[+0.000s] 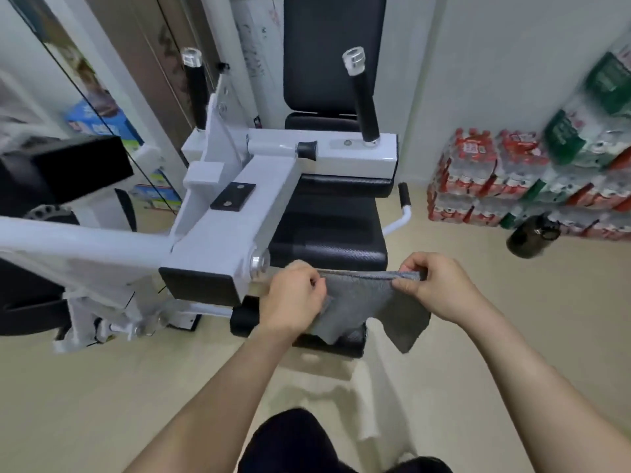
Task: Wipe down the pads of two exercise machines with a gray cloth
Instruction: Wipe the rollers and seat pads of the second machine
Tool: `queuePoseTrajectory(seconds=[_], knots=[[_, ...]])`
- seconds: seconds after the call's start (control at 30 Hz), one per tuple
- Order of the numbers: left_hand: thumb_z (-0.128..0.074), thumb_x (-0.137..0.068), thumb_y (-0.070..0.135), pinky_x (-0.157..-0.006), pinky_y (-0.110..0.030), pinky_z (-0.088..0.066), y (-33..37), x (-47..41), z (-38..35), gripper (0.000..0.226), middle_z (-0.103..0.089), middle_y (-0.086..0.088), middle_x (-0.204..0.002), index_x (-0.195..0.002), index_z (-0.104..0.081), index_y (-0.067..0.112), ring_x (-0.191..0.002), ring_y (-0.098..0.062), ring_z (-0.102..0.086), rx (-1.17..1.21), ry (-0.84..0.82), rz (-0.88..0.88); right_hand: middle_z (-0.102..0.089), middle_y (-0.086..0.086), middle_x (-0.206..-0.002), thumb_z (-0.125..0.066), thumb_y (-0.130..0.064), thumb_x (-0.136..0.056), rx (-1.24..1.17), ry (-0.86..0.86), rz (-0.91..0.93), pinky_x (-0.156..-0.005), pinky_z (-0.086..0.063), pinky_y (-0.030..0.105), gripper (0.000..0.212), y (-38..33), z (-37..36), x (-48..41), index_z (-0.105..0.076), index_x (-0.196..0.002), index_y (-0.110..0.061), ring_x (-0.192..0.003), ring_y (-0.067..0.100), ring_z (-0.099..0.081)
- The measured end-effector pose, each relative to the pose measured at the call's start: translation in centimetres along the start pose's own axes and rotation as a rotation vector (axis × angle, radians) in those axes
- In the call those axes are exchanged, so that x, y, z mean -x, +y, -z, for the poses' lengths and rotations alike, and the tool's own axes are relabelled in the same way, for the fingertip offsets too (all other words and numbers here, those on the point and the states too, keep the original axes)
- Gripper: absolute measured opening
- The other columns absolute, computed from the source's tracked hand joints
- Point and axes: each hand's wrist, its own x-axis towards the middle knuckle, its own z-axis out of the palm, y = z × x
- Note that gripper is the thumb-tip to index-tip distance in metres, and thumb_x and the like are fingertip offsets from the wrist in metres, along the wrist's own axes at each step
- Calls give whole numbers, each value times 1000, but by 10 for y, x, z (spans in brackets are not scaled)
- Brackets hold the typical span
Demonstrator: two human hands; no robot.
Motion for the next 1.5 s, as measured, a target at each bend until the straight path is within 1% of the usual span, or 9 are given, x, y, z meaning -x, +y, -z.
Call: queuePoseTrajectory(seconds=[0.33,0.47,0.63,0.77,0.9,1.03,1.23,1.37,1.5], knots=[[-56,-82,9,-63,-23,-41,-33,-81,-71,20,-53,4,-79,-94,-46,21,-65,-9,-48,413,266,80,-59,-1,-71,-62,-3,-87,-370,144,114,-65,-61,35,23,33,-15,-126,-62,-69,-16,-56,16,-61],[-56,-83,11,-64,-22,-46,-49,-129,-101,17,-65,12,-74,-80,-62,26,-71,-8,-59,317,197,35,-60,-6,-64,-56,-15,-76,-246,263,38,-67,-44,29,16,61,-53,-175,-64,-63,-18,-73,21,-57],[-65,-88,18,-76,-22,-49,-69,-192,-136,12,-70,13,-81,-84,-71,28,-82,-5,-65,309,336,-19,-51,-5,-50,-54,-28,-76,-102,269,38,-84,-26,32,30,115,-111,-226,-51,-49,-18,-61,18,-51],[-60,-91,19,-89,-28,-51,-90,-219,-182,16,-74,5,-94,-95,-75,24,-93,-12,-66,322,429,-111,-63,-5,-64,-54,-34,-75,-29,325,145,-101,-40,43,20,144,-147,-257,-62,-65,-19,-82,23,-60],[-70,-81,20,-87,-32,-55,-103,-217,-204,12,-75,5,-87,-91,-75,24,-84,-11,-70,494,623,-198,-65,5,-79,-54,-24,-74,80,389,240,-81,-44,36,16,148,-151,-272,-66,-78,-14,-80,30,-54],[-70,-82,4,-89,-27,-55,-100,-190,-194,21,-74,3,-94,-98,-72,18,-91,-8,-68,697,573,-173,-65,9,-80,-52,-18,-75,118,483,305,-75,-50,37,17,149,-149,-265,-67,-78,-12,-79,33,-54],[-75,-74,47,-81,-28,-52,-111,-148,-209,40,-59,6,-103,-110,-64,36,-91,-8,-59,160,446,-118,-67,7,-73,-54,-25,-72,-80,454,275,-73,-58,45,21,143,-115,-247,-69,-72,-11,-79,32,-64],[-68,-85,20,-87,-39,-55,-115,-143,-222,25,-67,10,-97,-106,-71,33,-92,-10,-64,403,541,-104,-69,3,-100,-55,-38,-72,50,372,232,-86,-53,42,18,143,-124,-250,-63,-81,-26,-95,28,-61],[-58,-90,9,-82,-31,-56,-111,-151,-194,28,-73,9,-91,-86,-74,31,-93,-12,-66,685,547,0,-40,10,-134,-51,-54,-75,234,380,228,-102,-28,50,57,143,-132,-234,-46,-129,-37,-130,30,-32]])
